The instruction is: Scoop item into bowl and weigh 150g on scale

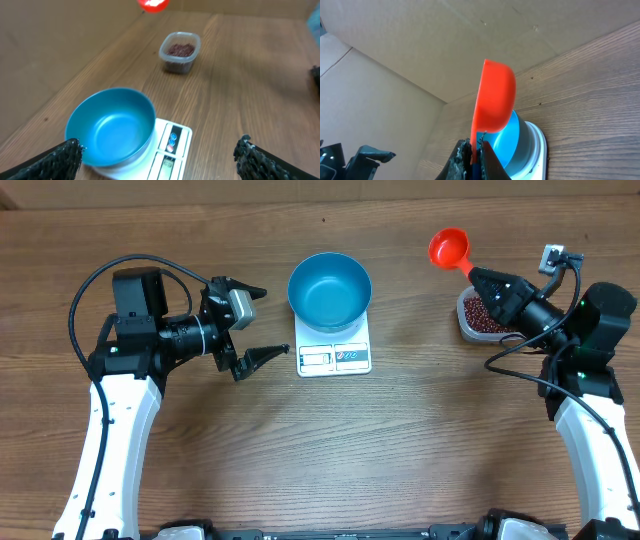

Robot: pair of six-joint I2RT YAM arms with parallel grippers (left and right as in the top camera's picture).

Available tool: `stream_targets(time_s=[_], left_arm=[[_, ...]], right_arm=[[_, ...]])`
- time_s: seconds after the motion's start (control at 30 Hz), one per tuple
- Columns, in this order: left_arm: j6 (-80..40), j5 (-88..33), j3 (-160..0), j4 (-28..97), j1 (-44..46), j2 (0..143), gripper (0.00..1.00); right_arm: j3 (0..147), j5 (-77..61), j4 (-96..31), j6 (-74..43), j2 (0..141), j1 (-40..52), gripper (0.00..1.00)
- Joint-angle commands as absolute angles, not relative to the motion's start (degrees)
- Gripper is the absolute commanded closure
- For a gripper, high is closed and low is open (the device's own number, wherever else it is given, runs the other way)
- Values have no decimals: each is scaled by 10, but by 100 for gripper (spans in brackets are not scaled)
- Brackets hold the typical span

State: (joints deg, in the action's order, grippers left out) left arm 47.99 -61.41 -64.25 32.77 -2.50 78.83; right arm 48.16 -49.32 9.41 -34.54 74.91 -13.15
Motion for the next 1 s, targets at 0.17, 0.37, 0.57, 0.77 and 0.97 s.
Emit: stream_targets(time_s=[0.17, 0.37, 0.57, 0.77, 0.97], left_arm=[[474, -551, -642, 329, -26, 787, 0], [474, -426, -642, 329, -26, 787, 0], [474, -346, -642, 329, -25, 787, 0], [474, -353, -642, 329, -26, 787, 0], [474, -354, -642, 329, -26, 787, 0]], right_arm=[[495, -498, 97, -347, 748, -134, 96], [495, -498, 97, -347, 748, -134, 96], [495, -498, 97, -347, 748, -134, 96], [495, -498, 97, -347, 748, -134, 96], [495, -498, 97, -347, 748, -134, 96]])
